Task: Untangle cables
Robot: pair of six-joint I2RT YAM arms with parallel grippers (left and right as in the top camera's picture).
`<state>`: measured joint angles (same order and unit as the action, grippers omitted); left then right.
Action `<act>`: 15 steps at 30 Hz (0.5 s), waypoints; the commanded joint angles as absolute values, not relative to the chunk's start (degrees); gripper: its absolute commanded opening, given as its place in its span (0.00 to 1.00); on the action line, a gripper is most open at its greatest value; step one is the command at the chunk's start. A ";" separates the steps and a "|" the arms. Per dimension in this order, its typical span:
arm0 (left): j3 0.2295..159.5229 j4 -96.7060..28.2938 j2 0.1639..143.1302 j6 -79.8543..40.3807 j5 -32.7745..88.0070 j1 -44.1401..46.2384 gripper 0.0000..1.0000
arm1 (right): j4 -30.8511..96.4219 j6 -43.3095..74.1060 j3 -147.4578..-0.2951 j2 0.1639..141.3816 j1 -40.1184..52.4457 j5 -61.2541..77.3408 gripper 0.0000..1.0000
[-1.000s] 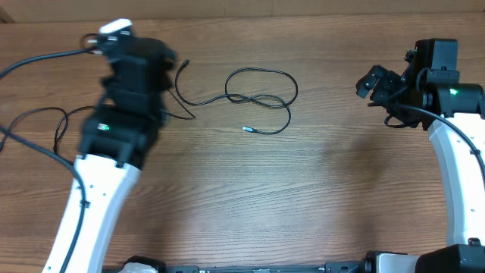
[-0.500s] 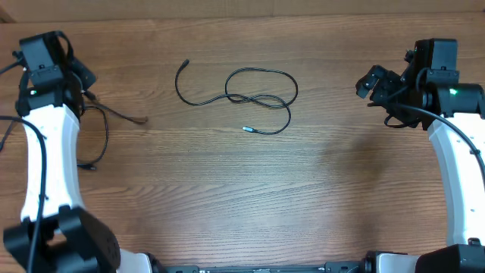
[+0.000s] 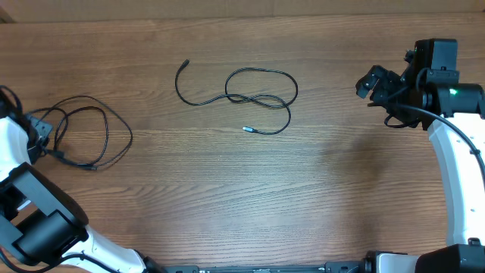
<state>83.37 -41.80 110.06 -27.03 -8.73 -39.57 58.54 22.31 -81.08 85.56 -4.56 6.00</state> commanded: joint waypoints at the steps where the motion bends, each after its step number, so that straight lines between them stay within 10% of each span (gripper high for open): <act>1: 84.16 -41.63 110.63 -27.88 -5.91 -39.53 0.04 | 58.43 22.52 -81.03 85.32 -4.69 6.02 1.00; 4: 84.16 -41.50 110.63 -27.88 -5.93 -39.27 0.04 | 58.43 22.52 -81.03 85.32 -4.69 6.02 1.00; 8: 84.16 -41.56 110.63 -27.86 -5.93 -39.27 0.59 | 58.43 22.52 -81.03 85.32 -4.69 6.02 1.00; 15: 84.16 -41.54 110.63 -27.88 -4.01 -39.24 0.69 | 58.43 22.52 -81.03 85.32 -4.69 6.02 1.00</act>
<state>83.37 -41.63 110.06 -27.46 -5.98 -39.75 58.54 22.31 -81.10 85.56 -4.56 6.00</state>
